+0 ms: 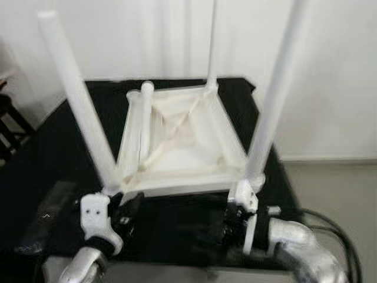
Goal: Building children table
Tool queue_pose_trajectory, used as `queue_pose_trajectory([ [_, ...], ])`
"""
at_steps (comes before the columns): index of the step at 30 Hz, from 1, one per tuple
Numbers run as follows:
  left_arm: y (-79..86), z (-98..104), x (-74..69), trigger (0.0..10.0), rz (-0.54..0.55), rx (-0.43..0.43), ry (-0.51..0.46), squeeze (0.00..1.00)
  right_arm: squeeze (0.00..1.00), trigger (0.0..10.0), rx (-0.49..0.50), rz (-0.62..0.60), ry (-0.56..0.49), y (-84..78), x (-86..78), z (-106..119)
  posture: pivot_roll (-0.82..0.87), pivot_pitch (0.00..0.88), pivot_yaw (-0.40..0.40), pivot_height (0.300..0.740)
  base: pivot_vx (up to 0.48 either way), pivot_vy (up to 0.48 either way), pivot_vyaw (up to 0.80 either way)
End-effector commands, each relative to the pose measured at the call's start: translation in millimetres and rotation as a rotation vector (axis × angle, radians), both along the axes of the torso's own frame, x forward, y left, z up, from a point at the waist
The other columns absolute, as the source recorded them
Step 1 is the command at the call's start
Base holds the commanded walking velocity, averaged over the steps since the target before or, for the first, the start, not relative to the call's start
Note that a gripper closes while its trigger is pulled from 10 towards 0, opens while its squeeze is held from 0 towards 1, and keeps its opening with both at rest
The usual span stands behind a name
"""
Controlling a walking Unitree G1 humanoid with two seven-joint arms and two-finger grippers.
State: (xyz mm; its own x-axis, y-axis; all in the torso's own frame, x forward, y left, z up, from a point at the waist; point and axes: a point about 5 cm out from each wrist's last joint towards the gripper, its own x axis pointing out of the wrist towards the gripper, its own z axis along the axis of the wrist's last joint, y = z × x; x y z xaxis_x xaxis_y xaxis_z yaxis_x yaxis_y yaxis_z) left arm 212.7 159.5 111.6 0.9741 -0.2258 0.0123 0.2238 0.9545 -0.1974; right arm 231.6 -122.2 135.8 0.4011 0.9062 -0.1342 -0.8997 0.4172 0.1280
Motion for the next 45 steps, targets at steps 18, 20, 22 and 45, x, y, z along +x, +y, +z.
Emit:
queue_pose_trajectory([
  [18,-1.0,4,4.8,10.0,-0.025,-0.003,-0.014,0.00,0.00,10.0,-0.005,-0.228,-0.132,-2.8,34.2,15,-0.11,0.058,0.050,0.740,0.000,-0.462,0.00],
  [20,-0.9,12,10.3,10.0,-0.010,-0.075,-0.037,0.00,0.00,10.0,-0.028,-0.299,-0.164,0.6,44.5,18,-0.11,0.057,0.051,0.740,0.000,-0.461,0.00],
  [22,-2.4,16,13.1,10.0,-0.013,-0.092,-0.050,0.00,0.00,10.0,-0.047,-0.332,-0.176,3.0,49.4,18,-0.11,0.055,0.047,0.740,0.000,-0.465,0.00],
  [45,-23.1,10,31.8,10.0,-0.072,-0.025,0.028,0.00,0.00,10.0,-0.191,-0.422,-0.213,42.8,70.4,-4,-0.12,0.043,0.058,0.740,0.000,-0.385,0.00],
])
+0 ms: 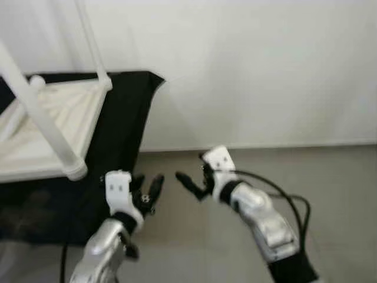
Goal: Building children table
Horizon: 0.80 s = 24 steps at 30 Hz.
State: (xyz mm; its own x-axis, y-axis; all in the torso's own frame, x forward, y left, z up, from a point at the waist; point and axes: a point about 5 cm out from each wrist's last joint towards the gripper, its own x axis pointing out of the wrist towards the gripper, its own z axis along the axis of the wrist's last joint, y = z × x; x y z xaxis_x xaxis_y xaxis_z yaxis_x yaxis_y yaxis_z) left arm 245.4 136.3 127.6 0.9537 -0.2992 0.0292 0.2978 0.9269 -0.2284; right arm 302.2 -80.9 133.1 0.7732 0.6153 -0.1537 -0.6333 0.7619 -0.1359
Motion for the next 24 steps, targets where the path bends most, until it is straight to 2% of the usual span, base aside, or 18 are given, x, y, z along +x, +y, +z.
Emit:
queue_pose_trajectory([
  [1,0.1,-5.9,-0.9,10.0,0.004,0.011,0.036,0.00,0.00,10.0,-0.016,0.018,-0.009,1.5,-0.2,-1.3,-0.12,0.043,0.058,0.740,0.000,0.000,0.00],
  [5,0.5,-4.0,1.5,10.0,0.015,0.000,0.027,0.00,0.00,10.0,-0.012,0.018,-0.005,3.1,0.7,-4.2,-0.12,0.040,0.057,0.740,0.000,0.000,0.00],
  [6,-0.6,-1.4,1.9,10.0,0.012,-0.003,0.009,0.00,0.00,10.0,0.031,-0.008,0.018,0.7,4.0,-5.9,-0.12,0.040,0.057,0.740,0.000,0.000,0.00],
  [9,-1.0,-0.7,1.5,10.0,0.008,-0.006,0.000,0.00,0.00,10.0,0.052,-0.019,0.027,0.0,5.1,-6.6,-0.12,0.039,0.056,0.740,0.000,0.000,0.00],
  [14,-1.3,-0.4,2.1,10.0,0.001,0.000,-0.004,0.00,0.00,10.0,0.059,-0.026,0.032,-0.1,6.2,-6.9,-0.12,0.043,0.060,0.740,0.000,0.000,0.00],
  [17,-1.0,-0.3,4.2,10.0,0.004,0.001,-0.005,0.00,0.00,10.0,0.075,-0.035,0.044,-0.6,7.8,-7.3,-0.12,0.047,0.061,0.740,0.280,0.000,-0.63],
  [21,-0.5,0.2,4.7,10.0,0.010,-0.002,-0.006,0.00,0.00,10.0,0.071,-0.033,0.042,-0.5,8.4,-7.4,-0.12,0.052,0.060,0.740,0.296,0.000,0.00],
  [24,-0.3,1.0,5.3,10.0,0.010,0.000,-0.008,0.00,0.00,10.0,0.091,-0.028,0.054,0.1,9.4,-7.8,-0.11,0.054,0.059,0.740,0.299,0.000,-0.80],
])
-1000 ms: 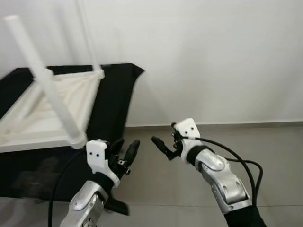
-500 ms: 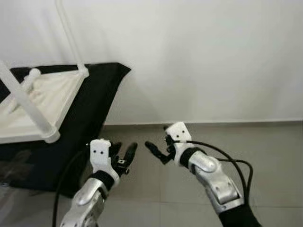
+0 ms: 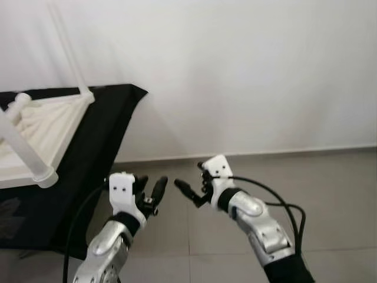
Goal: Building children table
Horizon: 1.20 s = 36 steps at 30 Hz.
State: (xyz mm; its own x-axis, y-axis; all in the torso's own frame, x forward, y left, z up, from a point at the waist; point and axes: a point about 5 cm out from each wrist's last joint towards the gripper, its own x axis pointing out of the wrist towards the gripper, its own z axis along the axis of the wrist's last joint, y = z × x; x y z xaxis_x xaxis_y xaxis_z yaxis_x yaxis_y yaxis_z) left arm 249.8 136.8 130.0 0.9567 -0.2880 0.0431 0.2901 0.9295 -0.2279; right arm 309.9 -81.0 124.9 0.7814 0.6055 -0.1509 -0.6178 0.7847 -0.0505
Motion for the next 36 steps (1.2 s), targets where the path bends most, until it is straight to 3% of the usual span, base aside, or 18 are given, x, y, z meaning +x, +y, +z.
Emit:
queue_pose_trajectory([
  [1,-0.6,-1.3,1.0,10.0,-0.002,0.005,0.005,0.00,0.00,10.0,0.030,-0.002,0.007,0.2,2.0,0.3,-0.11,0.054,0.059,0.740,0.296,0.000,-0.80],
  [31,-2.1,-2.2,1.7,10.0,-0.011,0.014,-0.002,0.00,0.00,10.0,0.045,0.084,-0.013,3.2,1.6,3.3,-0.11,0.056,0.056,0.740,0.285,0.000,-0.03],
  [36,-2.6,-1.9,1.7,10.0,-0.013,0.015,-0.004,0.00,0.00,10.0,0.036,0.106,-0.023,4.6,0.5,3.3,-0.11,0.054,0.053,0.740,0.281,0.000,0.80],
])
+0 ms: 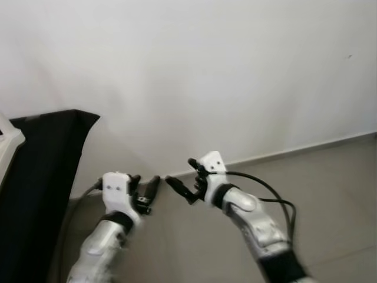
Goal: Building children table
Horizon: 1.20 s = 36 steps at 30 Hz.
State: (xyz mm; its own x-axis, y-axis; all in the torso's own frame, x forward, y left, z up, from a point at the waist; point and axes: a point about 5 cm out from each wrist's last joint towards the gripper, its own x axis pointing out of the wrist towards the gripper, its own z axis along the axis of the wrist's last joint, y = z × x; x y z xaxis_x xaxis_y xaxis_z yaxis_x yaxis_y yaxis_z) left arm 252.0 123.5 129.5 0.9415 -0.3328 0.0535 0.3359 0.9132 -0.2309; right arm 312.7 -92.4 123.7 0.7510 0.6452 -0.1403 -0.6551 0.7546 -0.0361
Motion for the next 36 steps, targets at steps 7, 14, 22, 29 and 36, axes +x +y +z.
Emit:
queue_pose_trajectory([
  [7,11.2,-1.3,-0.4,10.0,0.037,0.023,0.004,0.00,0.00,10.0,0.019,0.067,-0.016,17.1,-2.3,3.6,-0.11,0.053,0.054,0.740,0.281,0.000,0.80],
  [14,10.9,-1.9,0.2,10.0,0.032,0.022,0.007,0.00,0.00,10.0,0.023,0.075,-0.005,17.4,-2.3,2.3,-0.11,0.050,0.058,0.740,0.276,0.000,0.80],
  [22,11.1,-2.4,1.2,10.0,0.032,0.023,0.009,0.00,0.00,10.0,0.029,0.103,0.010,18.9,-1.8,0.5,-0.10,0.046,0.053,0.740,0.269,0.000,0.80],
  [29,10.5,-3.0,0.6,10.0,0.031,0.019,0.010,0.00,0.00,10.0,0.062,0.096,0.023,17.2,-1.9,0.7,-0.11,0.048,0.055,0.740,0.263,0.000,0.60],
  [36,10.0,-3.4,0.2,10.0,0.027,0.018,0.012,0.00,0.00,10.0,0.062,0.099,0.023,16.3,-1.7,0.3,-0.12,0.046,0.054,0.740,0.266,0.000,0.00],
])
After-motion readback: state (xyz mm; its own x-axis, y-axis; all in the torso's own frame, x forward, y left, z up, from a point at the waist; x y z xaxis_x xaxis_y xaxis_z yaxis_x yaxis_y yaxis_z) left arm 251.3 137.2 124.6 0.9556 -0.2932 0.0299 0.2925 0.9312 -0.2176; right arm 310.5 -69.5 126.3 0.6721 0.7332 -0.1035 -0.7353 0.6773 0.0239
